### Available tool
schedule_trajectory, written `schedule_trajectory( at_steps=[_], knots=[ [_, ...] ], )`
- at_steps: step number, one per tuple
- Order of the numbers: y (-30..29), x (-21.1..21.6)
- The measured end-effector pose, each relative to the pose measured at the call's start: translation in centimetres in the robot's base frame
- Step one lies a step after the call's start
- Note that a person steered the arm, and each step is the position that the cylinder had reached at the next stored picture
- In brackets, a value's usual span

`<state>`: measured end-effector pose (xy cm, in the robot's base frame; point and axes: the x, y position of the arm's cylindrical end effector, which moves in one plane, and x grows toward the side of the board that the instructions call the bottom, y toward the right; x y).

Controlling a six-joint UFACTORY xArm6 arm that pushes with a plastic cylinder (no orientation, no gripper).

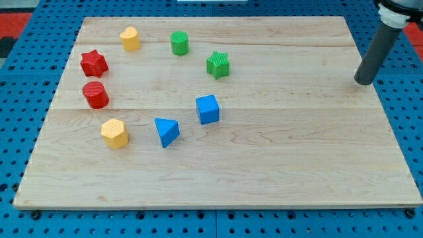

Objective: Nudge the blue cube right a bit

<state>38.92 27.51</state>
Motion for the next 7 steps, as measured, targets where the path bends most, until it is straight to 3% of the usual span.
schedule_trajectory(
  at_steps=[1,4,5,7],
  knots=[
    [-1.3,3.0],
    [-2.2,5.3],
    [-3.4,8.6],
    [-14.5,16.2]
  ],
)
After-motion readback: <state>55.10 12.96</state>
